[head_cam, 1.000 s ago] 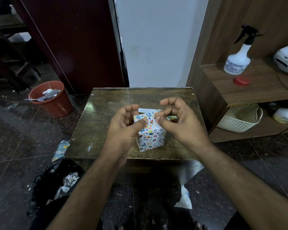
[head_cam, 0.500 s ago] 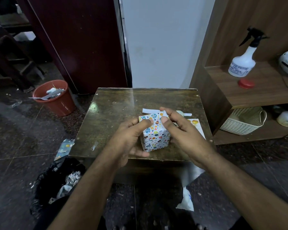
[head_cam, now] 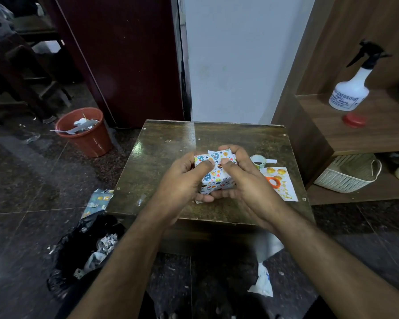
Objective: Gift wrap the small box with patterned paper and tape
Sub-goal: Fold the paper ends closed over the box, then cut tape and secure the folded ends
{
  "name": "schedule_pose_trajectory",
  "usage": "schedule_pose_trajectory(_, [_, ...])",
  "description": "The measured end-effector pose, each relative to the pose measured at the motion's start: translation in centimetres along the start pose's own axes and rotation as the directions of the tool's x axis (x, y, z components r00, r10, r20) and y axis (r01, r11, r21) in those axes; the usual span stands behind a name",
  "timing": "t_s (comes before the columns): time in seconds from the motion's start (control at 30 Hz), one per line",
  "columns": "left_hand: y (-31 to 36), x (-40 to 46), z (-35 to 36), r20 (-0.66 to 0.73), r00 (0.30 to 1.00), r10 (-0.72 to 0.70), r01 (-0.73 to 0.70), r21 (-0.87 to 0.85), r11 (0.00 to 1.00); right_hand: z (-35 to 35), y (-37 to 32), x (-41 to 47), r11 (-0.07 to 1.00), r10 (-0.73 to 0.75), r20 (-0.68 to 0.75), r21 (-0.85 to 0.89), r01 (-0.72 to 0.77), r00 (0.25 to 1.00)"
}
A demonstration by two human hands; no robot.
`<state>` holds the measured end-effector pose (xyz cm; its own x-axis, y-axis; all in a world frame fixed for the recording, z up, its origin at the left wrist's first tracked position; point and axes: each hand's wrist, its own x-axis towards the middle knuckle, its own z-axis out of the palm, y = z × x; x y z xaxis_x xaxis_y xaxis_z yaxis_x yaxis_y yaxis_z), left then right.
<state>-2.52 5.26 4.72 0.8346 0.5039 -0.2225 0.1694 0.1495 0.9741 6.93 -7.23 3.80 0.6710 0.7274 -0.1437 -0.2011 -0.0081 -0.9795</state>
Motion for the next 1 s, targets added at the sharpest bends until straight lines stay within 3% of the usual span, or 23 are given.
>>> schedule_pose_trajectory(0.23, [0.1, 0.7, -1.5, -0.023, 0.999, -0.047, 0.046, -0.05, 0.998, 2.6, 0.2, 1.8, 0.991, -0.039, -0.152, -0.135, 0.018, 0.988])
schedule_pose_trajectory(0.5, [0.4, 0.7, -1.3, -0.049, 0.999, -0.025, 0.024, -0.031, 0.999, 1.8, -0.2, 1.9, 0.984, -0.029, -0.105, -0.18, 0.009, 0.994])
schedule_pose_trajectory(0.63, [0.2, 0.4, -1.0, -0.078, 0.997, 0.006, -0.003, 0.041, 0.999, 1.8, 0.1, 1.5, 0.915, -0.162, -0.153, -0.394, 0.09, 0.975])
schedule_pose_trajectory(0.7, [-0.1, 0.4, -0.9, -0.122, 0.992, 0.035, -0.025, 0.084, 0.996, 1.5, 0.3, 1.6, 0.884, -0.159, -0.153, -0.462, 0.072, 0.975])
schedule_pose_trajectory(0.77, [-0.3, 0.4, -0.7, -0.214, 0.971, 0.104, -0.073, 0.15, 0.986, 1.1, 0.5, 1.8, 0.9, -0.049, -0.172, -0.435, -0.031, 0.984])
schedule_pose_trajectory(0.87, [-0.3, 0.2, -0.5, -0.363, 0.864, 0.35, -0.164, 0.454, 0.876, 0.4, 0.5, 1.9, 0.906, 0.035, -0.184, -0.41, -0.109, 0.982])
schedule_pose_trajectory(1.0, [0.1, -0.7, 0.3, -0.318, 0.789, 0.525, -0.24, 0.627, 0.741, 0.1, 0.3, 1.0, 0.895, -0.033, -0.177, -0.442, -0.049, 0.984])
